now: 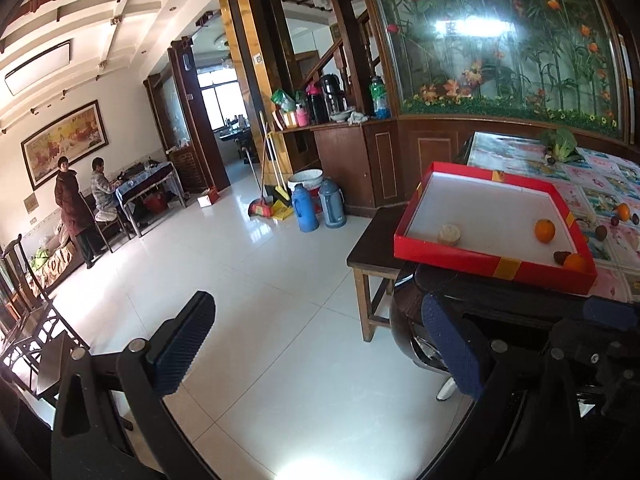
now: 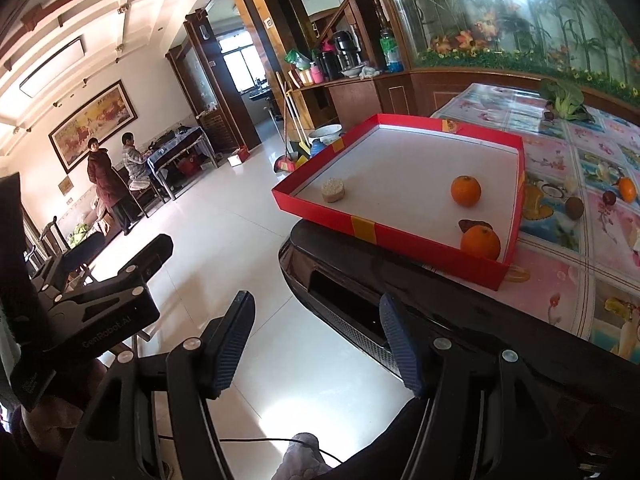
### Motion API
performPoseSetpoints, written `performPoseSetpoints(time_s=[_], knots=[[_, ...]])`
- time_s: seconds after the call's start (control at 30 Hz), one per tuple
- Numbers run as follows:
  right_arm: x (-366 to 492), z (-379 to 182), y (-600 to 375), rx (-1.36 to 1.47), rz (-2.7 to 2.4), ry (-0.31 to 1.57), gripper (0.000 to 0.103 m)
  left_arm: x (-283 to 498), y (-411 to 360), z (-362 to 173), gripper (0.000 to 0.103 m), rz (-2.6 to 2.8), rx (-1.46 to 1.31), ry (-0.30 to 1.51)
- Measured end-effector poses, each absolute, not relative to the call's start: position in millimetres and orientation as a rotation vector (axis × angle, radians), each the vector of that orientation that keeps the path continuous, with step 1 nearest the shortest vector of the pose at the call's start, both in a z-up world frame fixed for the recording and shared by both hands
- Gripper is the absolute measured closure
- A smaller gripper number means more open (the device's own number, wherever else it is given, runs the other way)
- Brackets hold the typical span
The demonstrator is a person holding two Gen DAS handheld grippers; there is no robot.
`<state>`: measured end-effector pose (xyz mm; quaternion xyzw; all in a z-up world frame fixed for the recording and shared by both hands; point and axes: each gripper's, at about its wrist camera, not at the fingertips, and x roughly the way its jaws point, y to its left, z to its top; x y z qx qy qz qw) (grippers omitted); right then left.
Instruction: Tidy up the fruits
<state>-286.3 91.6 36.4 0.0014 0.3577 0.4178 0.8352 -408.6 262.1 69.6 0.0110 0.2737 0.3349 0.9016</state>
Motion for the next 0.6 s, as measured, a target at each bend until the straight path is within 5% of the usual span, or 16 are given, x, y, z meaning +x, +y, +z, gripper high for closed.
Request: performPoseSetpoints(time_s=[0.6], knots=[[-172, 76, 63, 0.155, 0.768, 0.713, 0.038, -296, 286, 77, 0.0, 0.685, 0.039, 0.633]])
